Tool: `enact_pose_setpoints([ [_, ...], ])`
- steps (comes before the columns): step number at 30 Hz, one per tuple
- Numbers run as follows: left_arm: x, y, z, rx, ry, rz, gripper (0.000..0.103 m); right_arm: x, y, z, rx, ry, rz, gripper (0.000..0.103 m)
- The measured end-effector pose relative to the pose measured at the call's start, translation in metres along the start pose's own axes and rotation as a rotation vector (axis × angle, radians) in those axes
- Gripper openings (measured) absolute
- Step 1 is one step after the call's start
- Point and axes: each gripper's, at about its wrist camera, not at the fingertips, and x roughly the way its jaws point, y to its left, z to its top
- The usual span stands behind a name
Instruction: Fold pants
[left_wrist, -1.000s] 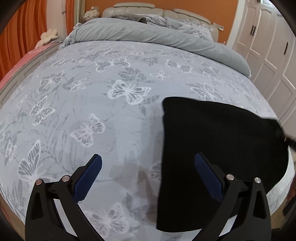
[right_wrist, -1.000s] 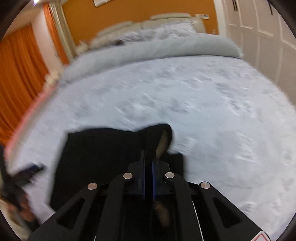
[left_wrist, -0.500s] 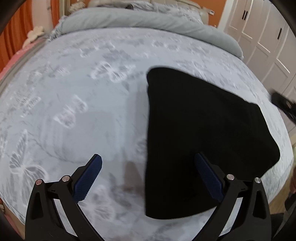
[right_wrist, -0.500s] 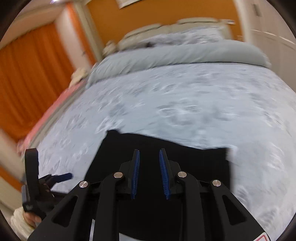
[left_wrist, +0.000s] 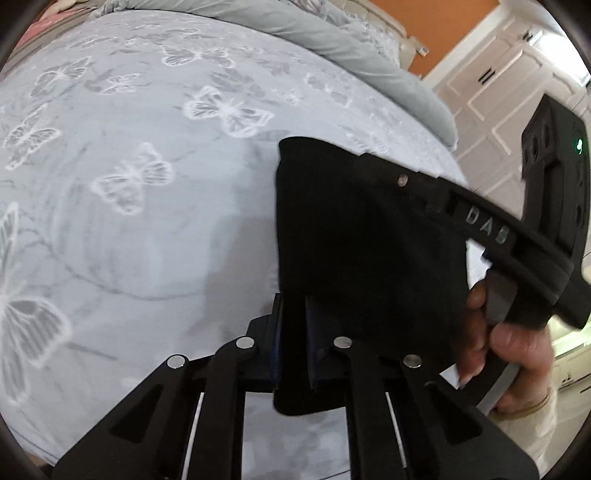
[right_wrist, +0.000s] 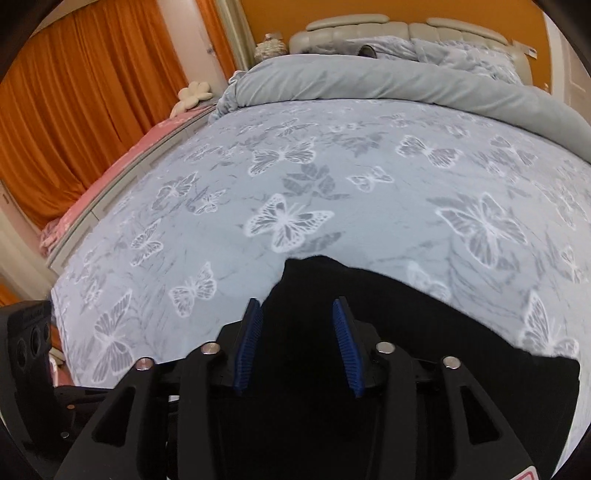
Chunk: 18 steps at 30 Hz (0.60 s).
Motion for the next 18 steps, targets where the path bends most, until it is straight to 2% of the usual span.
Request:
enact_pose_setpoints([
  [2,0.005,0.004,-0.006,0.009,0.019,0.013,0.011,0.014,0.004,0.002,0.004,0.011,-0.040,0.044],
  [4,0.007,0.003,-0.015,0.046,0.011,0.051,0.018,0.025,0.007,0.002,0.000,0.032,-0.034,0.043],
  [6,0.005,0.001,-0.020,0.080,-0.007,0.067,0.019,0.061,0.014,-0.004,-0.063,0.142,-0.099,0.043],
  [7,0.004,0.000,-0.022,0.097,-0.013,0.085,0.024,0.074,0.015,-0.008,-0.075,0.170,-0.115,0.046],
  [8,0.002,-0.001,-0.024,0.112,-0.021,0.108,0.029,0.075,0.016,-0.009,-0.067,0.128,-0.117,0.046],
  [9,-0.003,-0.001,-0.024,0.117,-0.034,0.130,0.045,0.070,0.018,-0.006,-0.058,0.125,-0.118,0.046],
  [10,-0.008,0.000,-0.022,0.114,-0.044,0.130,0.060,0.060,0.018,-0.001,-0.044,0.117,-0.104,0.046],
  [12,-0.022,0.006,-0.017,0.087,-0.078,0.088,0.070,0.029,0.012,0.004,-0.004,0.059,-0.049,0.045],
  [13,-0.028,0.008,-0.015,0.074,-0.098,0.076,0.074,0.010,0.006,0.004,0.016,0.022,-0.045,0.051],
  [14,-0.035,0.009,-0.012,0.066,-0.120,0.072,0.076,-0.016,-0.008,0.004,0.043,-0.022,-0.070,0.057],
  [15,-0.041,0.010,-0.009,0.061,-0.148,0.077,0.082,-0.038,-0.023,0.000,0.069,-0.052,-0.102,0.068],
  [16,-0.048,0.010,-0.006,0.061,-0.184,0.097,0.088,-0.053,-0.036,-0.005,0.092,-0.072,-0.129,0.072],
  [18,-0.055,0.006,-0.006,0.072,-0.233,0.149,0.092,-0.087,-0.082,-0.021,0.193,-0.083,-0.217,0.073],
])
